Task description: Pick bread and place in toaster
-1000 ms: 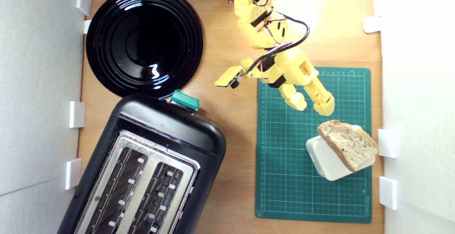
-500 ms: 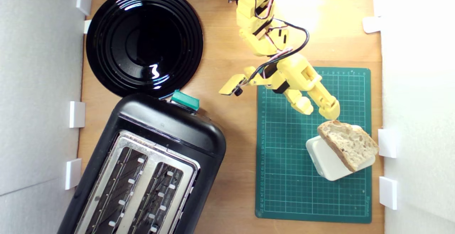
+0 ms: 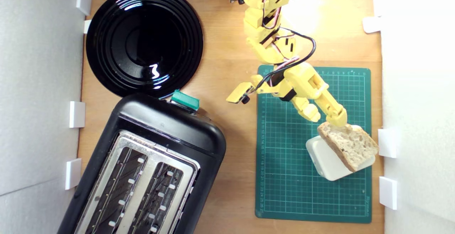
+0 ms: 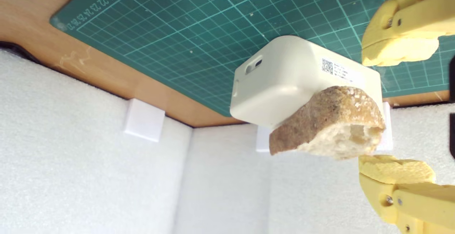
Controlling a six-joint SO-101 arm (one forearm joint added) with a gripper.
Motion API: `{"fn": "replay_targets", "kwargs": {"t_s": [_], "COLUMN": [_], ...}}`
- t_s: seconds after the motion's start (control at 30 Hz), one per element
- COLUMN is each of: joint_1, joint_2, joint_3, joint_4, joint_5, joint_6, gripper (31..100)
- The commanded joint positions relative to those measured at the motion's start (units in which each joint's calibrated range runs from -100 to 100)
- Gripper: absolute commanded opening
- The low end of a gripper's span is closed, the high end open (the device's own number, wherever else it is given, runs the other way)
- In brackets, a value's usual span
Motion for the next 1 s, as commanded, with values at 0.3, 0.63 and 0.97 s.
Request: {"fn": "replay_targets", "kwargs": {"t_s": [0.3, 0.63, 0.97], "joint_1": [-2.53, -2.53, -2.53], "joint_2": [1.49, 2.48, 5.23], "joint_3": [-5.67, -7.85, -11.39], "joint_4": [-0.75, -0.75, -0.84], "joint_5": [-1.65, -0.88, -0.71], "joint_6": [2.70, 2.70, 3.90], "gripper": [86.1, 86.1, 86.0]}}
